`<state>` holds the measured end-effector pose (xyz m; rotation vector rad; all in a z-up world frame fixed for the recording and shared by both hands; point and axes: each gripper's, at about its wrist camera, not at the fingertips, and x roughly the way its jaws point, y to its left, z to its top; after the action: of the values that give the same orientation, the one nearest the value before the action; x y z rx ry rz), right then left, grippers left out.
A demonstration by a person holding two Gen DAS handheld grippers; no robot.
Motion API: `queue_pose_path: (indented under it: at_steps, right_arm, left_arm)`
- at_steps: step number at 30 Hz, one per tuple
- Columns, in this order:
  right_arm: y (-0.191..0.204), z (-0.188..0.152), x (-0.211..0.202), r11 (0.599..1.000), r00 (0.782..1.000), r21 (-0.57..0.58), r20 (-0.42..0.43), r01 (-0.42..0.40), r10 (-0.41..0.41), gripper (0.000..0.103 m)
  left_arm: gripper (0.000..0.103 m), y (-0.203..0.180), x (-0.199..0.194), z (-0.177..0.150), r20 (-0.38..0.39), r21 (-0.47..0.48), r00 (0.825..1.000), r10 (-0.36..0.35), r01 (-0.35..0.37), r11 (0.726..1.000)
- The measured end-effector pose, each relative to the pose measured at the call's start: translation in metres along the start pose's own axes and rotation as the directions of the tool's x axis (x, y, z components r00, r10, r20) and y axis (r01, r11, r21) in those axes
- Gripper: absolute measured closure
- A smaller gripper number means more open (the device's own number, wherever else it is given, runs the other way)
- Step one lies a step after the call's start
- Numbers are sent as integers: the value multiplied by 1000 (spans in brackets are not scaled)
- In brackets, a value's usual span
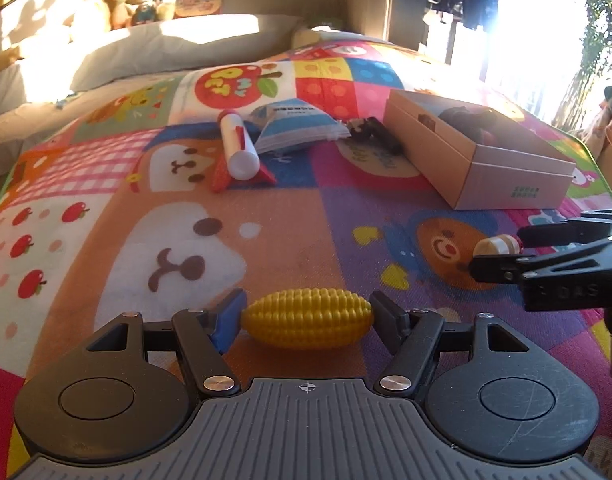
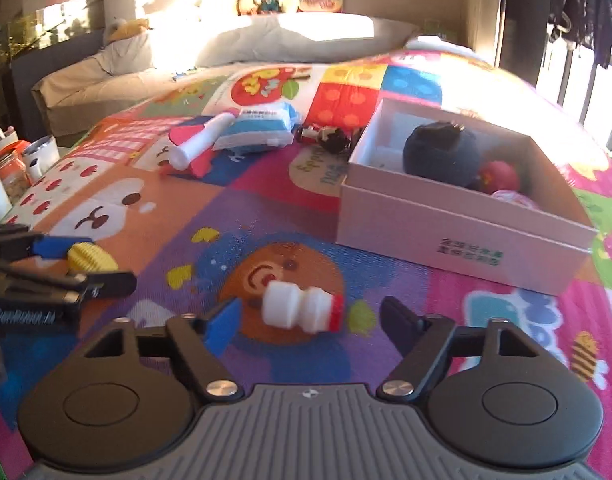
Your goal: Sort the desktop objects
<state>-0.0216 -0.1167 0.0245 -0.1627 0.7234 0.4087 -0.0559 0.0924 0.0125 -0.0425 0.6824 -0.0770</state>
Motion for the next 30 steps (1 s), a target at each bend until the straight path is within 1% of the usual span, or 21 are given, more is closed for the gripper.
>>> queue_pose_path:
  at_steps: [1,3,4,5,9,18,21,23,26,28,30]
  right_arm:
    - [1,2,4,1000,1000,7,-8,4,-4,31]
    - [4,3,7,1000,1000,10,-14,8,-8,40]
    - [6,3,7,1000,1000,4,-21,5,-5,49]
    - [7,4,8,1000,1000,-2,-29,-1,1,58]
    - [9,3,5,1000,1000,-19,-31,1,-1,59]
    - [-2,-5,-24,1000,1000,-29,-16,7,-7,59]
    - [-10,-14,-33,1000,1000,-19,-21,15,-15,59]
    - [-15,-20,-37,1000,999,-9,-23,23,-23,59]
    - [-23,-27,-44,1000,999,6,-31,30,-30,59]
    - [-25,-31,-48,1000,999,5,-35,22,-22,59]
    - [-26,-36,-53,1000,999,-4,-39,10,-10,59]
  left_arm:
    - [29,0,0,0,2,-3,1000,-3,3,1000]
    - [22,2,-2,-1,6,-14,1000,-16,16,1000]
    - [14,3,-2,-2,8,-20,1000,-27,27,999]
    - [10,3,-4,-2,14,-25,999,-36,37,999]
    - [9,0,-8,-3,21,-20,999,-39,40,999]
    - [10,-13,-6,-8,-26,29,998,51,-50,998]
    - [10,-18,-11,-12,-29,38,998,62,-61,997]
    - [15,-20,-14,-14,-29,41,998,60,-59,997]
    - [19,-22,-17,-17,-30,44,997,65,-64,997]
    - [20,-22,-20,-18,-32,44,997,73,-72,996]
    - [19,-22,-23,-20,-36,36,995,90,-89,995]
